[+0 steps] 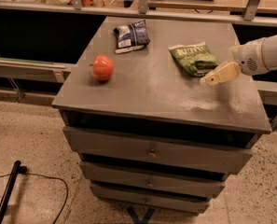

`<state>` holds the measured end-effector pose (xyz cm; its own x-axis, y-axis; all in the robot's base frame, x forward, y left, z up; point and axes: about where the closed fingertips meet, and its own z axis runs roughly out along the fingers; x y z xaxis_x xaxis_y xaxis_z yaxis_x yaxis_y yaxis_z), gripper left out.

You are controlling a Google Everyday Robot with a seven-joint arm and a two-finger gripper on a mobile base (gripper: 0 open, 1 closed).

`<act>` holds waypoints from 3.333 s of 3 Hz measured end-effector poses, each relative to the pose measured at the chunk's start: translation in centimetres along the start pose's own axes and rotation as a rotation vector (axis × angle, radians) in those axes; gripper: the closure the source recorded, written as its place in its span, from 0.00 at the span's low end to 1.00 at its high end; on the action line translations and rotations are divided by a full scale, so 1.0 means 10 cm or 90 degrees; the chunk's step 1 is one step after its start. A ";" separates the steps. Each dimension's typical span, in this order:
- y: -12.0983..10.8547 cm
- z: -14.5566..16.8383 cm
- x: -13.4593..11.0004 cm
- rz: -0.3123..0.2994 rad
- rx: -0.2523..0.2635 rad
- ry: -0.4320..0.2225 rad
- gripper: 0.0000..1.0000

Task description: Pick green jalapeno chip bag

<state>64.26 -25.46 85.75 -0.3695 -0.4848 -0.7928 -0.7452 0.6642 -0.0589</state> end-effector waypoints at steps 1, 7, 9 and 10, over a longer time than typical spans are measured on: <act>-0.12 0.06 -0.01 0.011 0.028 -0.010 0.00; -0.22 0.24 0.28 0.051 0.041 0.022 0.98; -0.03 0.04 -0.28 0.004 -0.019 -0.076 1.00; 0.11 -0.18 -0.66 -0.042 -0.055 -0.137 1.00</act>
Offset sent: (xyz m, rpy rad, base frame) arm 0.0299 -0.0297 -0.0082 -0.0102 -0.0676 -0.1586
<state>64.87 -22.60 92.01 -0.1979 -0.3866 -0.9007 -0.8119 0.5795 -0.0704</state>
